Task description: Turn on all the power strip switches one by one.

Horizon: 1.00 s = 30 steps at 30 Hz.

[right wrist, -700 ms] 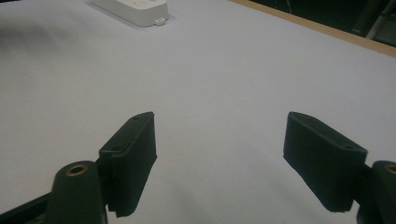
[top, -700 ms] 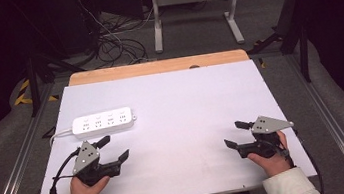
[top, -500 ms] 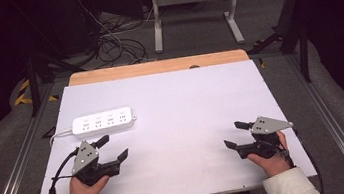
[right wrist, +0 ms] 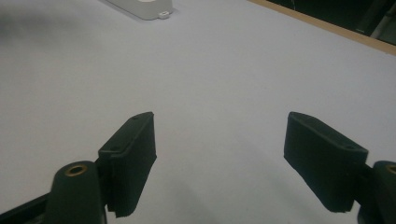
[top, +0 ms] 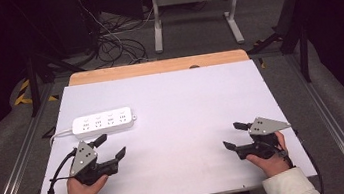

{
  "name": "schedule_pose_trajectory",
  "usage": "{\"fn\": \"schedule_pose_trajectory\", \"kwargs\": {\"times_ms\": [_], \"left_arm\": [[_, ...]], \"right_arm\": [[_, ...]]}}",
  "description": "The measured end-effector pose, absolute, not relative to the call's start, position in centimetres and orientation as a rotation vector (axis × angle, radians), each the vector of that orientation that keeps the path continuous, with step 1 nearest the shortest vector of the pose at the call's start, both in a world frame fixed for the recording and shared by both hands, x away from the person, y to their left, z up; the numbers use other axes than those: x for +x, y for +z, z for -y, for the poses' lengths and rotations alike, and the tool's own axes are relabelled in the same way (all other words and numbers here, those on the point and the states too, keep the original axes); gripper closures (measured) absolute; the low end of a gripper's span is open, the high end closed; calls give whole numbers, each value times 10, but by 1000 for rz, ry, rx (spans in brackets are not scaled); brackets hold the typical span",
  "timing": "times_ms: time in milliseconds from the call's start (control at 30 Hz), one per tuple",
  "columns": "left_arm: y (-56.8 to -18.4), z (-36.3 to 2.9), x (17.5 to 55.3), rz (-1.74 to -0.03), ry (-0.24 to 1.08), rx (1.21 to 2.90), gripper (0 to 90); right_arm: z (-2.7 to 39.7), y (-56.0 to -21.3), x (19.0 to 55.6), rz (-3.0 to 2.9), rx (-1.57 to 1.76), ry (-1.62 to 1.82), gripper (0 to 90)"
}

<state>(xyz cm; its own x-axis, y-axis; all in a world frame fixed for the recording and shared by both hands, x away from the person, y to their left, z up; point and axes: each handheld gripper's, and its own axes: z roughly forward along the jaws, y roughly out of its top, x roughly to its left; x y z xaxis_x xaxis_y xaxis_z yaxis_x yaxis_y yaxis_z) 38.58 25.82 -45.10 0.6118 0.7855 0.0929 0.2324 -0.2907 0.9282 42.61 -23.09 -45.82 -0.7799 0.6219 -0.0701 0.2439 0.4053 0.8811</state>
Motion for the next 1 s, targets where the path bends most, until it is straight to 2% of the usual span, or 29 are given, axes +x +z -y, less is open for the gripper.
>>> {"fn": "schedule_pose_trajectory", "kwargs": {"times_ms": [33, 267, 467, 600, 833, 1000], "left_arm": [[-451, -258, 386, -827, 672, 1833, 295], [-443, -259, 388, -833, 644, 1837, 313], [-430, -266, 390, -833, 643, 1828, 436], [-419, -272, 393, -849, 637, 1814, 485], [-408, -280, 401, -860, 657, 1829, 499], [-402, -284, 404, -852, 691, 1845, 473]], "right_arm": [[231, -458, 426, -2279, 743, 1333, 256], [230, -459, 427, -2285, 737, 1327, 256], [229, -459, 427, -2291, 738, 1325, 256], [229, -460, 427, -2296, 736, 1322, 256], [228, -461, 427, -2301, 741, 1319, 257], [228, -461, 428, -2306, 740, 1314, 257]]}}
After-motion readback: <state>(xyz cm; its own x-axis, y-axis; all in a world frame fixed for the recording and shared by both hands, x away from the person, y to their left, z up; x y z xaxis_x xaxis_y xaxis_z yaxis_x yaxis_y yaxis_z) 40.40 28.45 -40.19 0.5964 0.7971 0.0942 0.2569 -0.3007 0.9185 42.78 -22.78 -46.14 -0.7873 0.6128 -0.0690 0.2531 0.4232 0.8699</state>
